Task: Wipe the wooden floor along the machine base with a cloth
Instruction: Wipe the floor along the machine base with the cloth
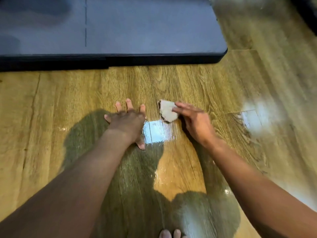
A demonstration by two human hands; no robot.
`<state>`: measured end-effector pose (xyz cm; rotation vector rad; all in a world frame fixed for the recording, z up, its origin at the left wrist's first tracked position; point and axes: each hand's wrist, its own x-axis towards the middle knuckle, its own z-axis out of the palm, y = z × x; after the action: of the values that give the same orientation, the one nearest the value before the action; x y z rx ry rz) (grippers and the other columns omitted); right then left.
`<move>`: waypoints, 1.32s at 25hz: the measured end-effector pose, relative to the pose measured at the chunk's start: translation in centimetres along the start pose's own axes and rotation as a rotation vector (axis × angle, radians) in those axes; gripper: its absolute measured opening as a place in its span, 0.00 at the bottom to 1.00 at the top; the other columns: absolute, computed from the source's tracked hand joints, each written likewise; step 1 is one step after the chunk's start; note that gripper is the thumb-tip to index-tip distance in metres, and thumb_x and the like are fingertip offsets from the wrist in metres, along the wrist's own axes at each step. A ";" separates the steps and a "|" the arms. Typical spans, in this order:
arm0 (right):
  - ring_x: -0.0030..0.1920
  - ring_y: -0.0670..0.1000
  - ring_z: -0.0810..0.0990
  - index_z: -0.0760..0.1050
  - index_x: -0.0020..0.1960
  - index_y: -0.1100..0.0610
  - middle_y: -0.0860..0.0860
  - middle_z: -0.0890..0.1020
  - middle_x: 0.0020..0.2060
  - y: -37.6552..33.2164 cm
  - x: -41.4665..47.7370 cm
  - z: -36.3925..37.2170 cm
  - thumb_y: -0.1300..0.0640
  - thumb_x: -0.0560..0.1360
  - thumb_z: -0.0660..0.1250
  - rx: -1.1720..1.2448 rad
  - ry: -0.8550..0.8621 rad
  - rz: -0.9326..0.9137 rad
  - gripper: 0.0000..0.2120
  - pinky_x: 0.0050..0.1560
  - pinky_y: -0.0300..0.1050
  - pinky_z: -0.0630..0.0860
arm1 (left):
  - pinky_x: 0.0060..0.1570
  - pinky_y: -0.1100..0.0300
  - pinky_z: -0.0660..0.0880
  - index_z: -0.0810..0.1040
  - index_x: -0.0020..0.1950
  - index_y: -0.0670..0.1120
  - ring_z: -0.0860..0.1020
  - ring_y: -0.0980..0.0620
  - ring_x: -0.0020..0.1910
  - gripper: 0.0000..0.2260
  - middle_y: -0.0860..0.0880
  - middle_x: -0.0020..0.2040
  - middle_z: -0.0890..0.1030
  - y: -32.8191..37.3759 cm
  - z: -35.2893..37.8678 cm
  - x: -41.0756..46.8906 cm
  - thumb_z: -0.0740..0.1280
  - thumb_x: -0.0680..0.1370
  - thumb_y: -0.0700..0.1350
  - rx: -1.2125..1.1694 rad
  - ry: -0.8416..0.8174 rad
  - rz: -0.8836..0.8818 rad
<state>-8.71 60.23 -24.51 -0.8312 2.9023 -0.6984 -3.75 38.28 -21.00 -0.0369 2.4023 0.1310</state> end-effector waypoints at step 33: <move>0.62 0.53 0.77 0.80 0.58 0.55 0.51 0.79 0.60 0.4 -14.1 -2.6 0.62 0.74 0.63 0.025 -0.066 -0.147 0.15 0.60 0.55 0.76 | 0.63 0.27 0.50 0.32 0.75 0.55 0.34 0.31 0.71 0.61 0.40 0.74 0.30 -0.5 1.3 1.3 0.77 0.61 0.58 -0.028 0.004 0.000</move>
<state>2.68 68.81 -23.49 -1.0526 2.7901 -0.7028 -3.77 37.95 -22.90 -0.0497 2.4040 0.1651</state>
